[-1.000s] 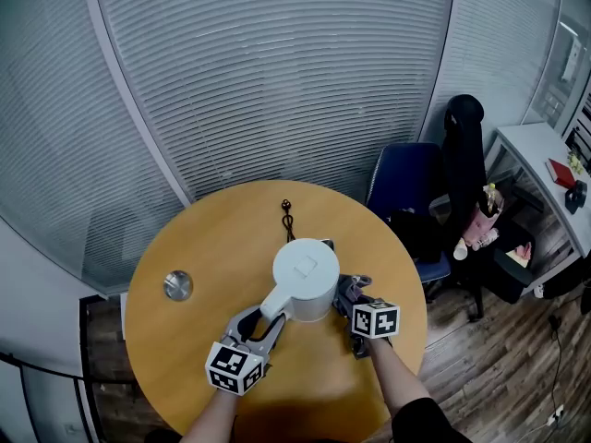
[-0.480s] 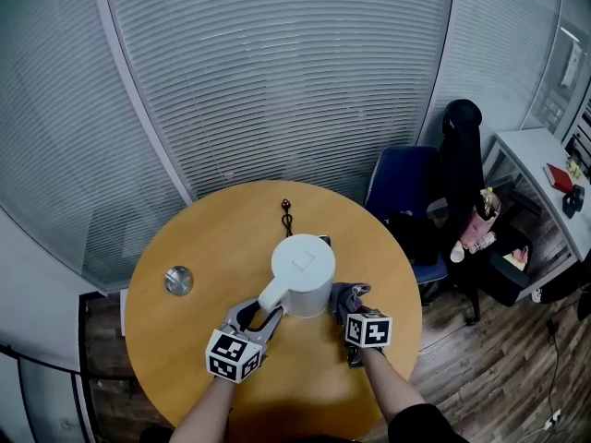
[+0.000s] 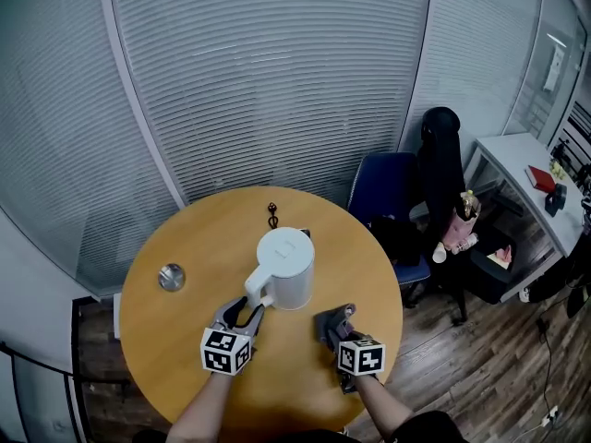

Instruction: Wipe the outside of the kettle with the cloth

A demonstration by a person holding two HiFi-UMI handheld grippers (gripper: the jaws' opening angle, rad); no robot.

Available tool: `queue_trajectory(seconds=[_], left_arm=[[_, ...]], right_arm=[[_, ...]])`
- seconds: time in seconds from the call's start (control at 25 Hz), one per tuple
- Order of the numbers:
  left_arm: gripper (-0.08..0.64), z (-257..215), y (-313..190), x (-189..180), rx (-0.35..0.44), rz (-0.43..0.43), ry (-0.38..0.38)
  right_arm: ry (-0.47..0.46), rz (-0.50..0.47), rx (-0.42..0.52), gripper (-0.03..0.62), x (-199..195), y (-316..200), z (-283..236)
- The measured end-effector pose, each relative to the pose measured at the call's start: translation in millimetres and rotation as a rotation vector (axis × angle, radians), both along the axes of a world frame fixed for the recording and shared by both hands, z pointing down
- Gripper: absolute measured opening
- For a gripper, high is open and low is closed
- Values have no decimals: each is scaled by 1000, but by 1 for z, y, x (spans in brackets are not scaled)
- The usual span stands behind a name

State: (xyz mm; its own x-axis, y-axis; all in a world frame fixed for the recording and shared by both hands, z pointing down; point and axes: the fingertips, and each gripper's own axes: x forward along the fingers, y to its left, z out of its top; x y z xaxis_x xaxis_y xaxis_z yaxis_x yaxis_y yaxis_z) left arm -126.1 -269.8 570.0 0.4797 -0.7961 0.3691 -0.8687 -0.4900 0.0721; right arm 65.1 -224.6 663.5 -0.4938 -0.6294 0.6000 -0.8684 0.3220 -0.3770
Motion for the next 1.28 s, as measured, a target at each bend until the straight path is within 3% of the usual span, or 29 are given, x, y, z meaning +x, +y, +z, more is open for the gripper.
queue_trajectory(seconds=[0.2, 0.44, 0.76, 1.16, 1.28], left_arm=[[158, 4, 31, 0, -11, -47, 32], [70, 14, 72, 5, -48, -109, 100], [15, 17, 128, 25, -55, -142, 185], [11, 11, 189, 48, -40, -156, 214], [11, 12, 207, 57, -52, -150, 189]], right_arm=[[-5, -13, -5, 41, 5, 44, -5], [-47, -6, -9, 41, 8, 85, -15], [-99, -38, 55, 41, 15, 118, -53], [-183, -96, 150, 41, 22, 143, -108], [-183, -128, 190, 41, 24, 156, -122]])
